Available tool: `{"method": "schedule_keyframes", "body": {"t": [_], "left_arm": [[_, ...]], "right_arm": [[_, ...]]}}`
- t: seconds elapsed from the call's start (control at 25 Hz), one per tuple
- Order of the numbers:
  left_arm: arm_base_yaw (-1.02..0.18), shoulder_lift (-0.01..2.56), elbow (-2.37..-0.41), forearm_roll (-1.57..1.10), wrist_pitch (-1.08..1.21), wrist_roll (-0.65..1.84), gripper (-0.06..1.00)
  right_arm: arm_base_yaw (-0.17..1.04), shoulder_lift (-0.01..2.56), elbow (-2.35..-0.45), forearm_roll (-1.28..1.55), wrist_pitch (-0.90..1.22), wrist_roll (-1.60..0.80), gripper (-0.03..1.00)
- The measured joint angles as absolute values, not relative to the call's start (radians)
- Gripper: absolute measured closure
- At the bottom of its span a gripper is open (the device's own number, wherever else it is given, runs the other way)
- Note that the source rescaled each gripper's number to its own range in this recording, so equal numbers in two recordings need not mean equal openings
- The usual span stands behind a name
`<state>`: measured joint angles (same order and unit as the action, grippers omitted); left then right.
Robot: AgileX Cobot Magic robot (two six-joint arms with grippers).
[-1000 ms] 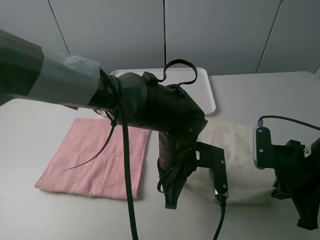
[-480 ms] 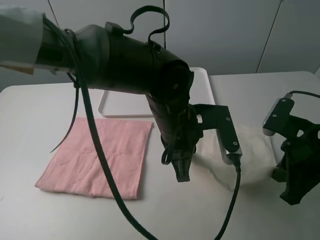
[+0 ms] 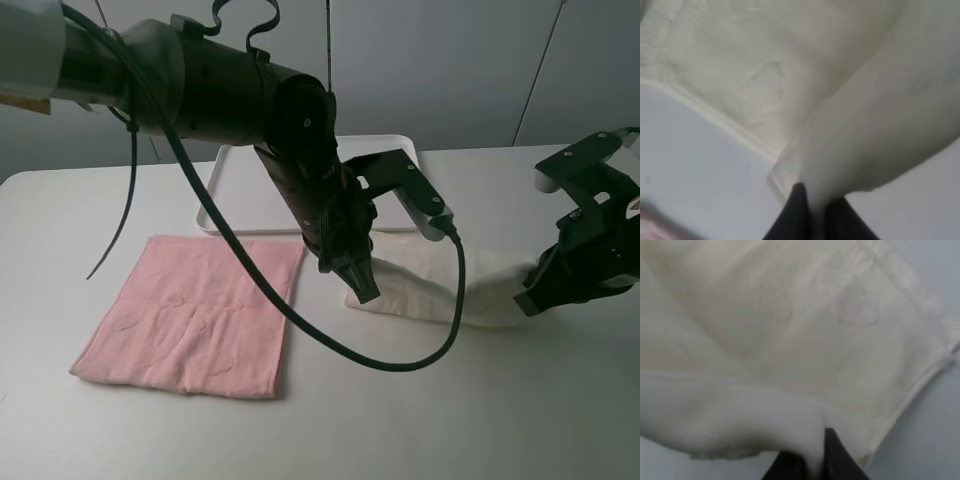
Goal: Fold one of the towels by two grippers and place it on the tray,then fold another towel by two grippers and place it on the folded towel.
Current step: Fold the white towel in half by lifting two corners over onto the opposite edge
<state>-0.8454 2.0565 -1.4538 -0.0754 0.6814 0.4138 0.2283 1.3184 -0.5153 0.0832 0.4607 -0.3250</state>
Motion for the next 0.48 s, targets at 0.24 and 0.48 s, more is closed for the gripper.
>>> {"method": "schedule_keyframes", "body": {"t": [0.24, 0.48], "left_arm": [[-0.839, 2.057, -1.455, -0.078, 0.591, 0.366, 0.94], [-0.839, 2.089, -1.475, -0.037, 0.56, 0.307, 0.94]], "right_arm": [[0.228, 1.395, -0.518, -0.092, 0.436, -0.04, 0.97], [0.228, 1.441, -0.52, -0.28, 0.392, 0.228, 0.97]]}}
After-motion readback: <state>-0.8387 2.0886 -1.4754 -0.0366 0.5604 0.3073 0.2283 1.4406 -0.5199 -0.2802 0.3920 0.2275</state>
